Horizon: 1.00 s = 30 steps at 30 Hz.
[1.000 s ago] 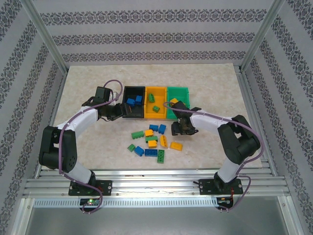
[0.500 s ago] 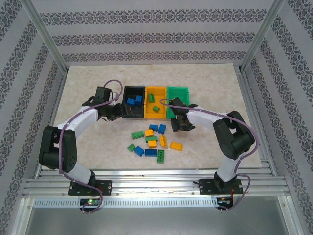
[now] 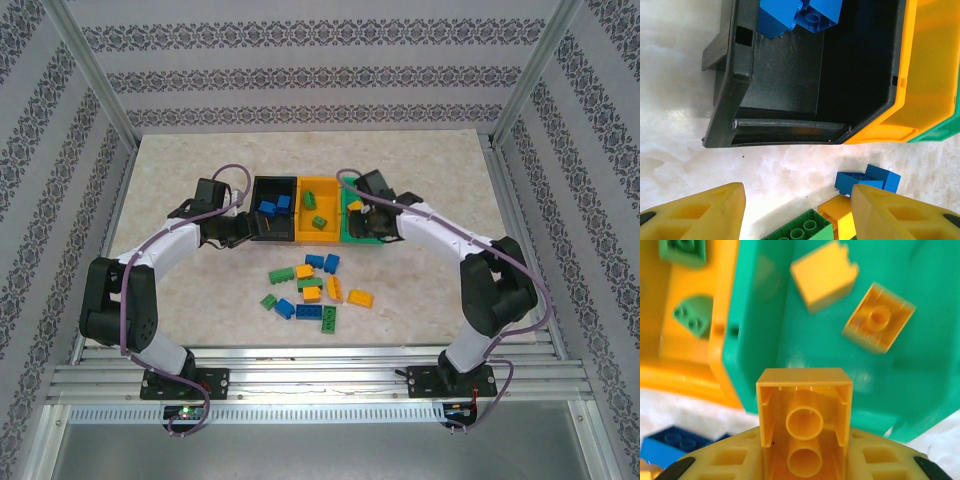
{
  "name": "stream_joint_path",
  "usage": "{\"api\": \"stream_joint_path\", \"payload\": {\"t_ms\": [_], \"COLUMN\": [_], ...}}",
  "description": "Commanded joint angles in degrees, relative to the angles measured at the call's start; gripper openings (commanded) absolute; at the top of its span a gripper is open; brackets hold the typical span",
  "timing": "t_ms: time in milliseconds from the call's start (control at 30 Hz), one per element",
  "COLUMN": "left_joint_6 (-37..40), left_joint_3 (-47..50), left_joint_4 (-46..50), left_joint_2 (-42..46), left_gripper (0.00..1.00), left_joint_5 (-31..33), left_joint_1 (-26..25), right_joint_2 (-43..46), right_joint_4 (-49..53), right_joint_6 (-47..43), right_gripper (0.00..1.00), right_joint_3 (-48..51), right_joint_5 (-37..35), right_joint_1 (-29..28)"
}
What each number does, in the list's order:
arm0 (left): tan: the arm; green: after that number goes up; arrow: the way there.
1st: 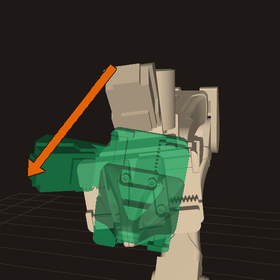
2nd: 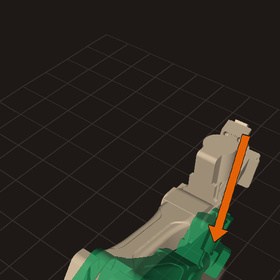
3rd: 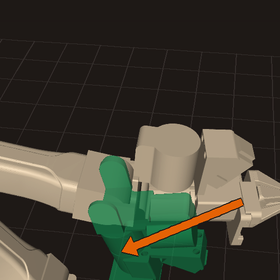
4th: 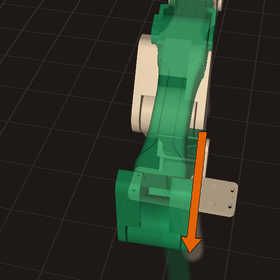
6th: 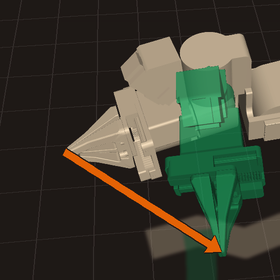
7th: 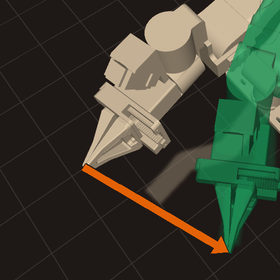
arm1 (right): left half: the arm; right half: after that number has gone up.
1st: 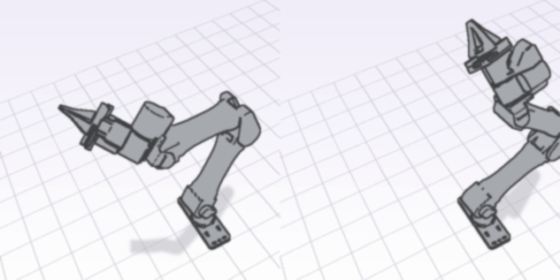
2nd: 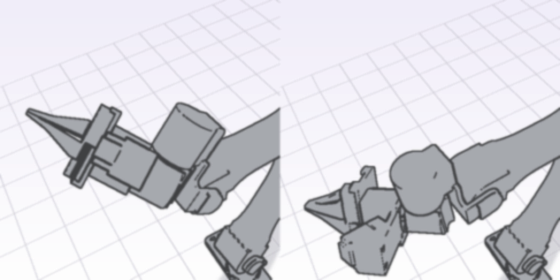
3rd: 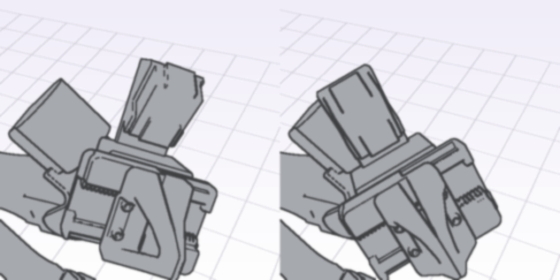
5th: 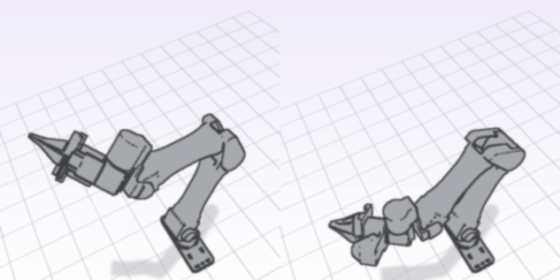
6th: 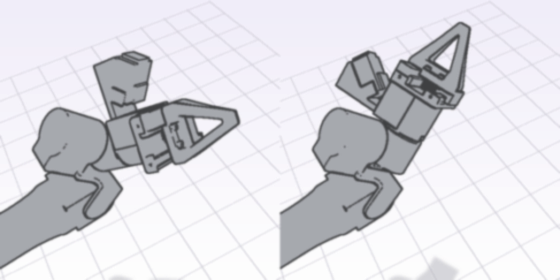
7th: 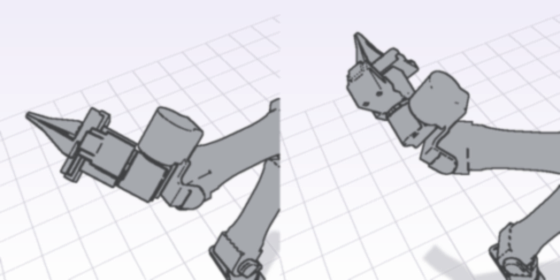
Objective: Sort the legos into containers by color
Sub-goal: Place the lego in the container, then pick up the lego from the bottom-center of the table.
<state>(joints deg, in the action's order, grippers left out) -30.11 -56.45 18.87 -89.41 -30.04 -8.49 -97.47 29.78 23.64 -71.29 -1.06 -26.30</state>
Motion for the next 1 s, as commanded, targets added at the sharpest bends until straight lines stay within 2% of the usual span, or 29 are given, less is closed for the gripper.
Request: {"api": "stream_joint_path", "payload": {"t_ms": [0,67,133,367,633,967], "left_joint_6": [-1.3,-1.8,-1.9,-1.5,-1.7,-2.0], "left_joint_3": [1.0,1.2,1.2,1.3,0.9,2.2], "left_joint_4": [-2.7,-3.2,-2.9,-3.0,-3.7,-4.8], "left_joint_2": [0.6,0.8,1.0,1.1,-0.7,0.1], "left_gripper": [0.58,0.58,0.58,0.58,0.58,0.58], "left_joint_5": [-1.6,-1.6,-1.6,-1.4,-1.5,-2.2], "left_joint_1": [0.7,0.7,0.7,0.7,0.7,0.7], "right_joint_2": [-4.0,-6.2,-7.3,-3.9,3.3,2.4], "right_joint_4": [-0.1,0.8,1.4,1.9,1.4,-0.1], "right_joint_6": [-2.0,-2.6,-2.9,-2.6,0.3,5.7], "right_gripper": [0.42,0.52,0.56,0.57,0.57,0.56], "right_joint_3": [-5.4,-8.8,-10.7,-5.2,8.1,13.2], "right_joint_5": [0.3,-0.3,0.2,1.6,5.4,7.6], "right_joint_1": [1.9,2.3,2.2,-0.9,-9.6,-17.3]}}
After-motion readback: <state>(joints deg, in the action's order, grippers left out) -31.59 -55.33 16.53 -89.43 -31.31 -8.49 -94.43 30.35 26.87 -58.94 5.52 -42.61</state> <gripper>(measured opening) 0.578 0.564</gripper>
